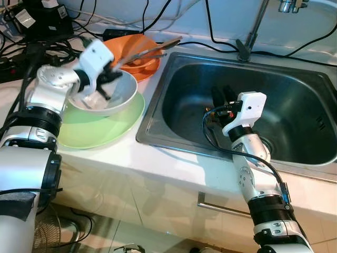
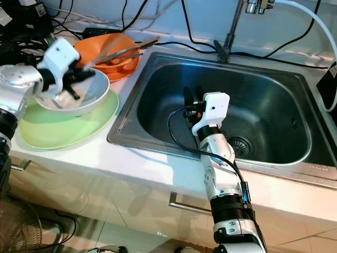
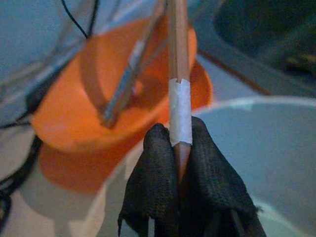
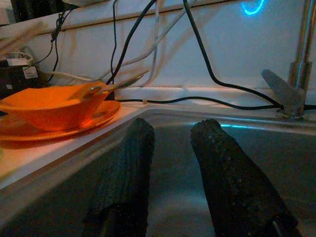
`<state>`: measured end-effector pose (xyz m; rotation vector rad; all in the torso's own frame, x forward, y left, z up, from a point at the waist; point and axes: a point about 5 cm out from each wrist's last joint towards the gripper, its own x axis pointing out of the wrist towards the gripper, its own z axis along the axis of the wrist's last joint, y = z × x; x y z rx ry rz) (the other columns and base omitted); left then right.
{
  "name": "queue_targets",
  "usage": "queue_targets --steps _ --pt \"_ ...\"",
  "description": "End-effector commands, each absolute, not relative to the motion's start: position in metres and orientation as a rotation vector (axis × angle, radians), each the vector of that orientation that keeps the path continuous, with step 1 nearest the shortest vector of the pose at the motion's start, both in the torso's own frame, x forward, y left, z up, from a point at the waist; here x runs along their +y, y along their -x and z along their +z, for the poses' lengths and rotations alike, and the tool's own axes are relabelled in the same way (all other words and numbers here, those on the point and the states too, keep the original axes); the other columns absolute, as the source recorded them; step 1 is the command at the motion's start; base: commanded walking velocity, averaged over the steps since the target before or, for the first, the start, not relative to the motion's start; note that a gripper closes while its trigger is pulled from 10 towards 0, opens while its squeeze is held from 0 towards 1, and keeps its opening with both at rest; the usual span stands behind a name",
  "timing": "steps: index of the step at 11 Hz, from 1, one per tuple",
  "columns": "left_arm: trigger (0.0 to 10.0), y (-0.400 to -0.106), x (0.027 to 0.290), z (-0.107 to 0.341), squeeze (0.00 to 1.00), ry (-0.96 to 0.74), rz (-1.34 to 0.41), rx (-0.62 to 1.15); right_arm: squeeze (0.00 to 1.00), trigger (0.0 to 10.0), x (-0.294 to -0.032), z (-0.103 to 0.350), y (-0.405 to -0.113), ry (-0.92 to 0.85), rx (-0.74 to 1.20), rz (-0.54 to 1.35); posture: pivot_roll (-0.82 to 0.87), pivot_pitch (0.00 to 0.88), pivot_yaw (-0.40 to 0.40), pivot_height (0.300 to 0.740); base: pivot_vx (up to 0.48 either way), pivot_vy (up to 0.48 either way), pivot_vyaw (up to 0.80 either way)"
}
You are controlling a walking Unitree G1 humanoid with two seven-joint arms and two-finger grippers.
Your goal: Kitchen organization
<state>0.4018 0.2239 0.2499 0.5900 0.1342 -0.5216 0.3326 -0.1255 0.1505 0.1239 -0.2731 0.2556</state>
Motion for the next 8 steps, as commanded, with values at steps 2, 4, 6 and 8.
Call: queue_targets --steps 2,4,6,8 --pt "0.0 -0.402 0.211 0.29 0.0 -0.624 -0.513 -0.07 0.0 10.0 -0.127 0.118 -0.324 -0.158 -0.164 0.23 0.1 0.062 0.048 0.74 0.0 0.0 0.0" --pt "10.0 -0.399 0.176 0.306 0.0 -0.64 -0.539 -0.235 0.0 10.0 -0.128 0.118 -0.324 -0.155 -0.162 0.226 0.1 0.057 0.046 0.74 0.0 0.0 0.0" --pt "10.0 -0.39 0.148 0.314 0.0 -0.597 -0.565 -0.378 0.0 10.0 -0.13 0.118 -0.324 -0.151 -0.164 0.218 0.09 0.05 0.047 0.74 0.0 0.0 0.0" --pt "10.0 -0.378 0.12 0.313 0.0 -0.499 -0.616 -0.472 0.0 10.0 -0.133 0.118 -0.325 -0.149 -0.165 0.197 0.09 0.04 0.044 0.74 0.0 0.0 0.0"
